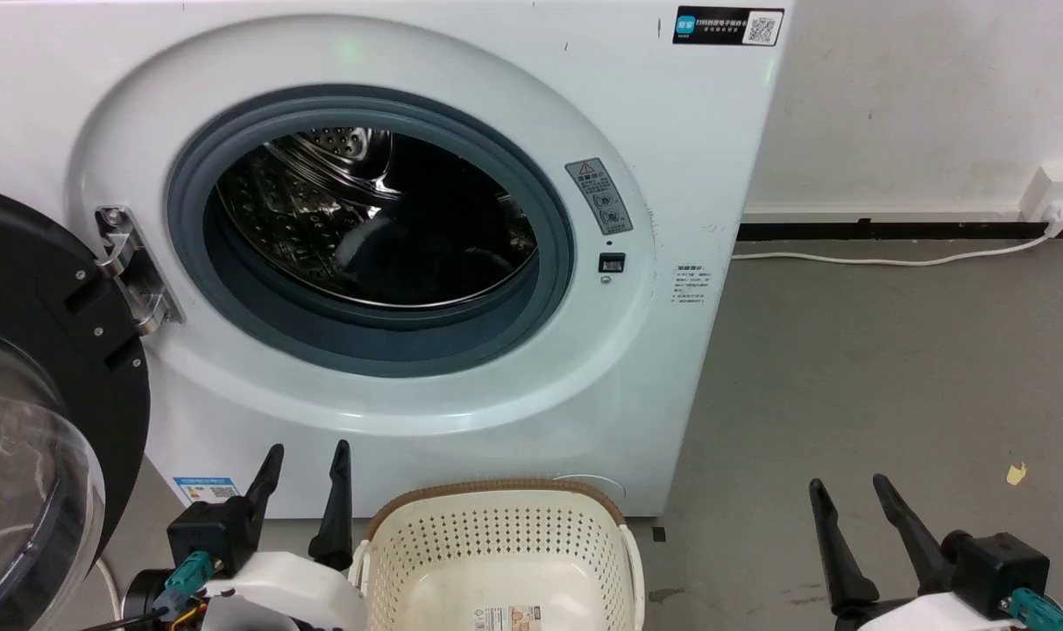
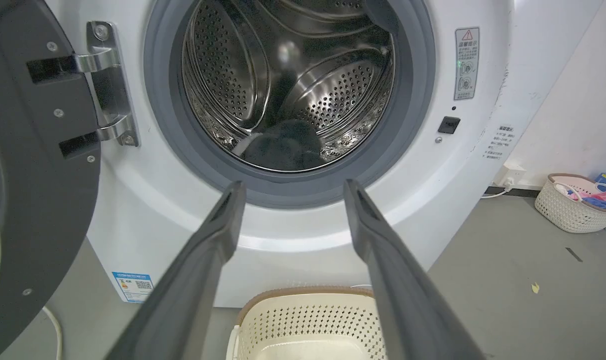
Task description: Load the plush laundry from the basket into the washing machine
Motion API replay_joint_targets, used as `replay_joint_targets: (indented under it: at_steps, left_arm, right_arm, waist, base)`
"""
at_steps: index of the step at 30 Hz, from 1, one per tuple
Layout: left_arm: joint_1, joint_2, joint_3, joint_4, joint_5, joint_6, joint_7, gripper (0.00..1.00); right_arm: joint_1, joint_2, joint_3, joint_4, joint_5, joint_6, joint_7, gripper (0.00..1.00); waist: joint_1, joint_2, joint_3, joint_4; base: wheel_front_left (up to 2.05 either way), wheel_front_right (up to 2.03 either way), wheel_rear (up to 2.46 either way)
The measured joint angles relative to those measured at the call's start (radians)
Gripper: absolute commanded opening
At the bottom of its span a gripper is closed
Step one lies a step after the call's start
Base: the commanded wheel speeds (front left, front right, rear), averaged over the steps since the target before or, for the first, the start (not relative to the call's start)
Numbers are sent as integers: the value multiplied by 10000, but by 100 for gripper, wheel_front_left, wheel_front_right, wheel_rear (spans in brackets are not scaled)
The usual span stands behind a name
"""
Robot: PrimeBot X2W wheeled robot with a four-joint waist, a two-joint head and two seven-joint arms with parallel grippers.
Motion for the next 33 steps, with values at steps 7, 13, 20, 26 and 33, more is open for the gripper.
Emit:
replay_joint_targets:
  at_steps: [7,13,20,26,33]
  left_arm:
    - [0,-13,33,4,29,0,-50,100]
    - [-1,-31,67,8,44,-4,-71,0]
    - [-4,-52,71,4,46,0,-56,0]
    - [-4,-176,257,-71,313,-90,69,0]
    - [-2,-374,445,-188,650,-180,234,0]
  right_arm:
    - [0,0,-6,-12,0,0,13,100]
    - [-1,0,-6,-33,-2,0,13,0]
    - [-3,0,-15,-31,-21,0,13,0]
    - [-10,0,-21,-31,-75,0,48,0]
    - [-18,0,-25,-35,-190,0,130,0]
  waist:
    - [0,0,15,4]
    - [0,0,22,18]
    - [0,0,27,5]
    - [0,0,47,-47]
    - [1,0,65,-99]
  base:
    - [0,0,0]
    - [0,0,0]
    - [0,0,0]
    - [0,0,0]
    - [0,0,0]
